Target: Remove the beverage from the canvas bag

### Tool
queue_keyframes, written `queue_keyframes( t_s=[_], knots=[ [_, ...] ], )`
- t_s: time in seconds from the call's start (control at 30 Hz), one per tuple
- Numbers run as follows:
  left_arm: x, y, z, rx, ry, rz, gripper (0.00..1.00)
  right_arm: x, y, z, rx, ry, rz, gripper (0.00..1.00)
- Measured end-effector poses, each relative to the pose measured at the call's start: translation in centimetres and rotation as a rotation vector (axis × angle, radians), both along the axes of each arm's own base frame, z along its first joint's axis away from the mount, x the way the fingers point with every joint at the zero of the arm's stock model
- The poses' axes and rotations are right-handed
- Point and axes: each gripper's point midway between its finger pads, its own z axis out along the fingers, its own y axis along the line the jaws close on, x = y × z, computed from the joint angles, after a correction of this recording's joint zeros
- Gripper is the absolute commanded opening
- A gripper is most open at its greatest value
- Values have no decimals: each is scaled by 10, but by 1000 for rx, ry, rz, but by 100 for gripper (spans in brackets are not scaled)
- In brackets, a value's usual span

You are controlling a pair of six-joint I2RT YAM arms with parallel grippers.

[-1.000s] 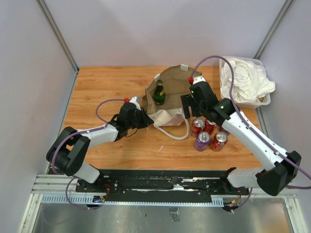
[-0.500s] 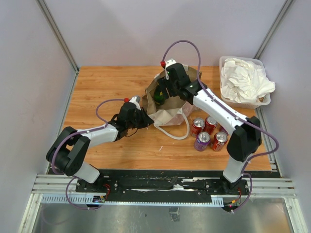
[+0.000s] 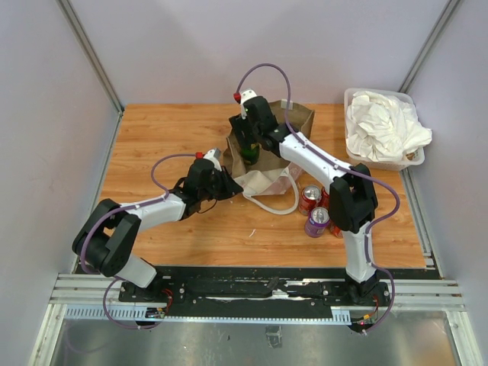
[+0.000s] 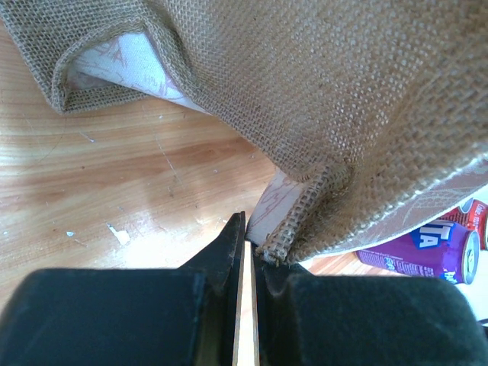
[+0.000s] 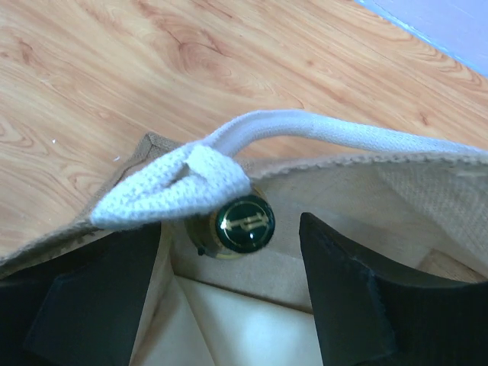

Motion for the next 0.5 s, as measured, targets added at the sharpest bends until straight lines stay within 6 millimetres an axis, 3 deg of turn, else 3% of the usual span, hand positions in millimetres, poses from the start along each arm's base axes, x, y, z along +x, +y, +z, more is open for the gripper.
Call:
queue_keyframes(
  t_s=[0.17, 0.3, 0.5],
  knots=[
    [1, 0, 4, -8, -6, 3, 9, 10, 11, -10, 24, 3, 7, 72],
    [2, 1, 7, -12, -13, 7, 9, 18, 8, -19, 34, 15, -3, 66],
    [2, 2, 12, -18, -23, 9, 9, 28, 5, -14, 68, -6, -18, 63]
  ],
)
